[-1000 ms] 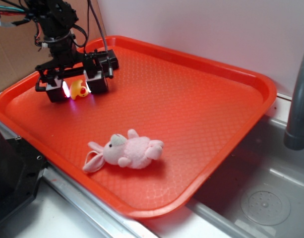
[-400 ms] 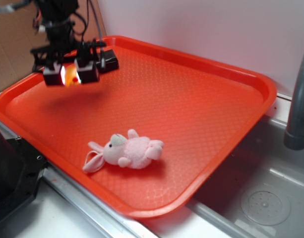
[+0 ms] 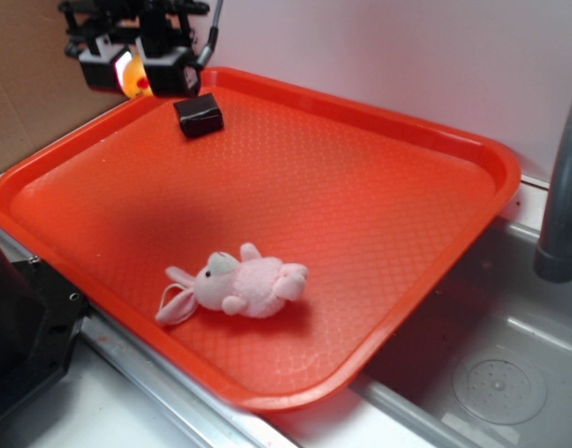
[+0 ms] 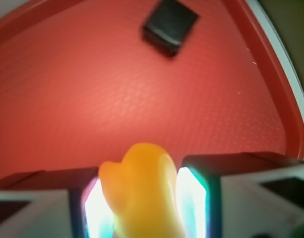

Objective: Grab the yellow duck.

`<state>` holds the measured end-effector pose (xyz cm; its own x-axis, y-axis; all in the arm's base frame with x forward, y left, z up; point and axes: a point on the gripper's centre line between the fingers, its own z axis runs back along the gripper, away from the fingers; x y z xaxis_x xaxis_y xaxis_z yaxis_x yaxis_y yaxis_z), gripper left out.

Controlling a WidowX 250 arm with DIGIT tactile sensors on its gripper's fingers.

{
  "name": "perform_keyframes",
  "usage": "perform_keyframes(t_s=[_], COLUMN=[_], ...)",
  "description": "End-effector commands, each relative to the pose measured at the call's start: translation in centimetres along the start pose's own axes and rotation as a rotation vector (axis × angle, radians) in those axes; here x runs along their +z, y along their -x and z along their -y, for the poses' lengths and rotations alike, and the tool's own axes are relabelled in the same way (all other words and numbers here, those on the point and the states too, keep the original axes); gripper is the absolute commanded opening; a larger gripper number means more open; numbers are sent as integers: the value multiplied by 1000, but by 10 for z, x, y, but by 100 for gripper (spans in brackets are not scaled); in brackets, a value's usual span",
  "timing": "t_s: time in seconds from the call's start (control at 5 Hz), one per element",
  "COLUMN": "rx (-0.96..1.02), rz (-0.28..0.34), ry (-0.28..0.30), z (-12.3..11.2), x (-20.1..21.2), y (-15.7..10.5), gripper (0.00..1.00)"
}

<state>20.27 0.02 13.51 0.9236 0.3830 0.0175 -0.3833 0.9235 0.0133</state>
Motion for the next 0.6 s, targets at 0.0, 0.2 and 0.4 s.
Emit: perform_keyframes(t_s=[0.0, 0.2, 0.4], rx=[-112, -146, -118], rz=[64, 77, 41], ry=[79, 99, 122], z=[7, 6, 5], x=[69, 83, 78], y=[19, 28, 12], gripper=[0, 0, 0])
